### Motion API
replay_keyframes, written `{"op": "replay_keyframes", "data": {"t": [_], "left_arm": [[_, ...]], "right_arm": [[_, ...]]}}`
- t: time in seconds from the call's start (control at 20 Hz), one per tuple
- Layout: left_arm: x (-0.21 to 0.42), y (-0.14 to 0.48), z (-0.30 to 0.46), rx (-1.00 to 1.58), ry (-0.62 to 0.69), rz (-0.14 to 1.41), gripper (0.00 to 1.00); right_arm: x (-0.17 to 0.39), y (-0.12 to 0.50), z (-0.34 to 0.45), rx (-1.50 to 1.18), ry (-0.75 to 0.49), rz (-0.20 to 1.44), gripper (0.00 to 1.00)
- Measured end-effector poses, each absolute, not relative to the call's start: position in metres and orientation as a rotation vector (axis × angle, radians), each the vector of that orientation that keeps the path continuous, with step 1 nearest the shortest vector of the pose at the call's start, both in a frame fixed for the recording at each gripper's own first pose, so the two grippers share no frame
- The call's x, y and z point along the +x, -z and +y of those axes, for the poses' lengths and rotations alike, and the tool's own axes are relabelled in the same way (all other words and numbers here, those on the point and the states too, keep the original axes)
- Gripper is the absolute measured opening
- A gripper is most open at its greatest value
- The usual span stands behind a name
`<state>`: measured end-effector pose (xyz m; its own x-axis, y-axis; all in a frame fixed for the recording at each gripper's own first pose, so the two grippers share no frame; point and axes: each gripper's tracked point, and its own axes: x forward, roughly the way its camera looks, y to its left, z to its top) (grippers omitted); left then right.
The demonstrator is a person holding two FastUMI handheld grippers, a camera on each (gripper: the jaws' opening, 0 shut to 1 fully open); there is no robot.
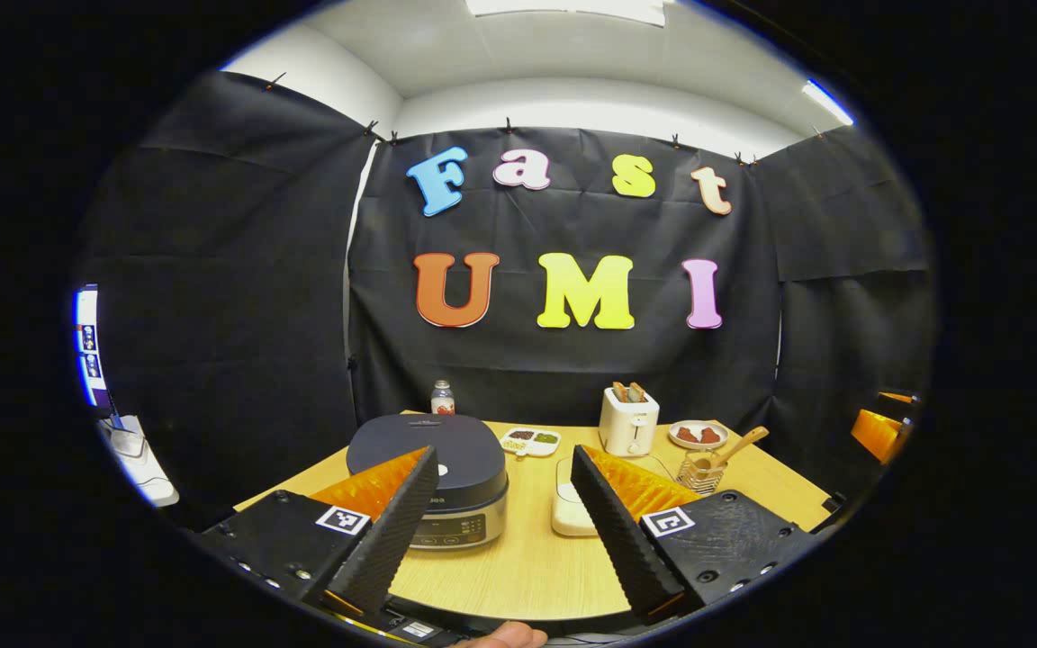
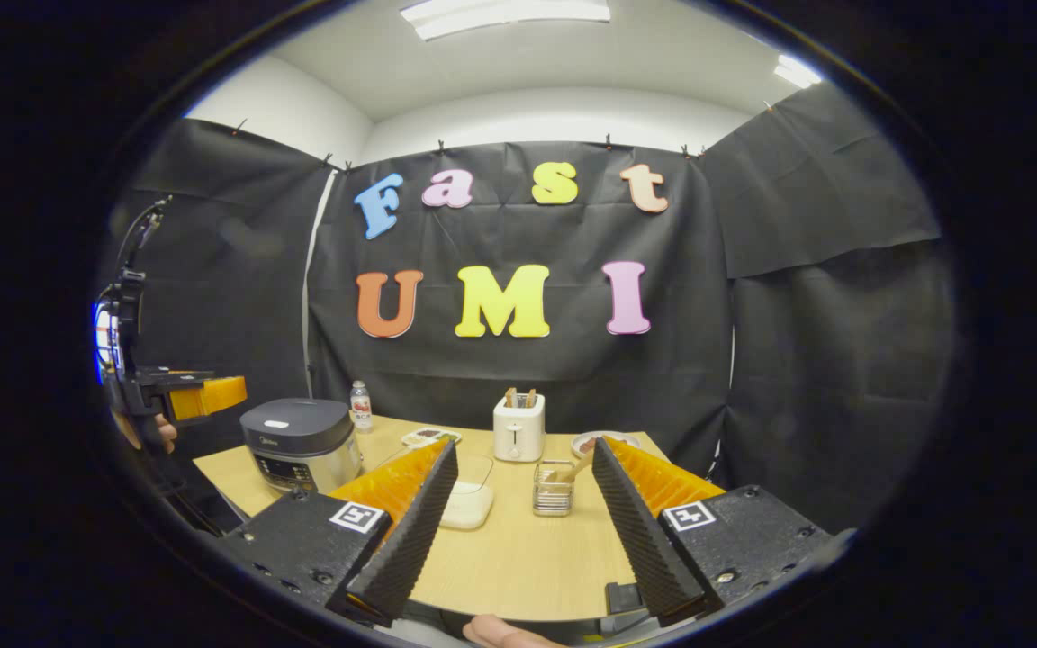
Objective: Close the left gripper, press the button to open the rice cooker; take a wooden spoon from the chopstick holder with the right hand, scoop a spoonful of rice and pour it into the rice cooker, then put the wooden spoon back into the chopstick holder.
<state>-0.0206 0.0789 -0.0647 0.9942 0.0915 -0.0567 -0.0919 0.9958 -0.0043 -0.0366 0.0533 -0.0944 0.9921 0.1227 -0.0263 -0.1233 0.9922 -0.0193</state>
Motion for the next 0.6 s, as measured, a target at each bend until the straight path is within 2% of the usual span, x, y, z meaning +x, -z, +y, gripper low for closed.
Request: {"op": "replay_keyframes", "data": {"t": [0.1,0.15,0.2,0.3,0.35,0.4,0.5,0.6], "left_arm": [[-0.034,0.063,0.068,-0.005,-0.070,0.038,0.94],[-0.038,0.063,0.065,-0.008,-0.070,0.036,0.84],[-0.043,0.065,0.063,-0.009,-0.070,0.032,0.94],[-0.049,0.067,0.058,-0.010,-0.066,0.035,0.94],[-0.051,0.067,0.059,-0.010,-0.068,0.029,1.00],[-0.053,0.066,0.060,-0.012,-0.072,0.024,0.84],[-0.056,0.067,0.057,-0.011,-0.066,0.016,0.84],[-0.060,0.068,0.054,-0.006,-0.056,0.010,0.84]], "right_arm": [[-0.038,0.093,0.054,-0.028,-0.121,0.027,0.98],[-0.040,0.093,0.053,-0.031,-0.121,0.029,0.98],[-0.040,0.091,0.055,-0.032,-0.121,0.029,0.98],[-0.041,0.091,0.053,-0.035,-0.112,0.035,0.98],[-0.043,0.090,0.053,-0.036,-0.111,0.038,0.98],[-0.044,0.090,0.052,-0.038,-0.109,0.043,0.98],[-0.047,0.087,0.050,-0.035,-0.104,0.042,1.00],[-0.048,0.085,0.047,-0.033,-0.093,0.042,0.98]]}}
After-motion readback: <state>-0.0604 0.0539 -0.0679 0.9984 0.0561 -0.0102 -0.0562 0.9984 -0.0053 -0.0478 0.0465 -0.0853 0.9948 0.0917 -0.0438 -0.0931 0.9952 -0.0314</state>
